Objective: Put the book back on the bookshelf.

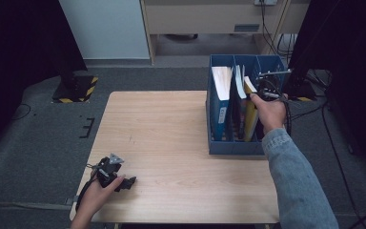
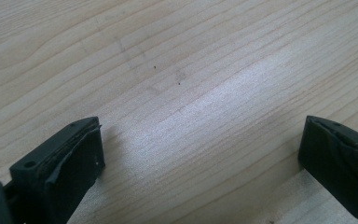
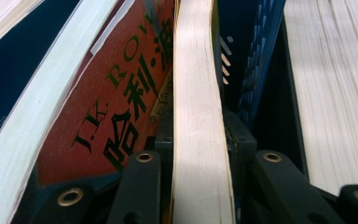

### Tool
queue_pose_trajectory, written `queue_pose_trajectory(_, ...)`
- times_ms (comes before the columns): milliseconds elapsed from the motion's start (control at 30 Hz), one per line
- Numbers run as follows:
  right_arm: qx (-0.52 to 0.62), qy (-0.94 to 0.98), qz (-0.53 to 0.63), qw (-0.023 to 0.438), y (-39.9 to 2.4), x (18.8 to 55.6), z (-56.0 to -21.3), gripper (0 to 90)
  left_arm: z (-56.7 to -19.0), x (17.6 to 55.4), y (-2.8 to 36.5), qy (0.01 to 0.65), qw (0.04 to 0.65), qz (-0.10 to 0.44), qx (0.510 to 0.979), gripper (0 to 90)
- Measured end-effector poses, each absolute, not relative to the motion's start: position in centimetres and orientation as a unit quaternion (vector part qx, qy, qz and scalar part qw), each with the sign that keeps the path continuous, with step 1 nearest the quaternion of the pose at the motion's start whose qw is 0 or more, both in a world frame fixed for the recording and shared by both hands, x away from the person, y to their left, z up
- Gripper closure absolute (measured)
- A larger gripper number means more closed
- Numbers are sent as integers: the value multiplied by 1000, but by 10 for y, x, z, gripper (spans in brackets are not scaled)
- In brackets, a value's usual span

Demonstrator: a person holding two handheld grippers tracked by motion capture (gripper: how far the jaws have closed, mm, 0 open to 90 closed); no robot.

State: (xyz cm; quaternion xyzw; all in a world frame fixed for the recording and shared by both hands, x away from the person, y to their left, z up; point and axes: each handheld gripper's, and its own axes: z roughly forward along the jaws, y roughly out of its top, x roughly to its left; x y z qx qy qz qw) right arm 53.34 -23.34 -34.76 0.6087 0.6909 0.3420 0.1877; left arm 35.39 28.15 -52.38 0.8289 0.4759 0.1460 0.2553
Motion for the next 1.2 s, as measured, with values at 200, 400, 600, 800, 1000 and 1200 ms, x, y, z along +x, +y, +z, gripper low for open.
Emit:
queue_pose_trajectory(200,603,700,338,181,-232,531,-348,704,-524,354,281,476,255,146,829,0)
queue_pose_trajectory(400,603,701,339,170,-231,530,-348,691,-524,354,282,475,255,145,830,0)
queue_pose_trajectory(600,604,701,343,163,-232,528,-347,676,-524,354,281,476,256,146,829,0)
queue_pose_trajectory(800,603,702,342,164,-233,526,-346,673,-524,354,281,475,255,146,829,0)
queue_pose_trajectory(1000,601,702,346,165,-231,525,-345,662,-524,354,281,475,256,146,830,0)
queue_pose_trajectory(1200,600,700,349,167,-231,522,-342,659,-524,354,281,475,256,146,829,0)
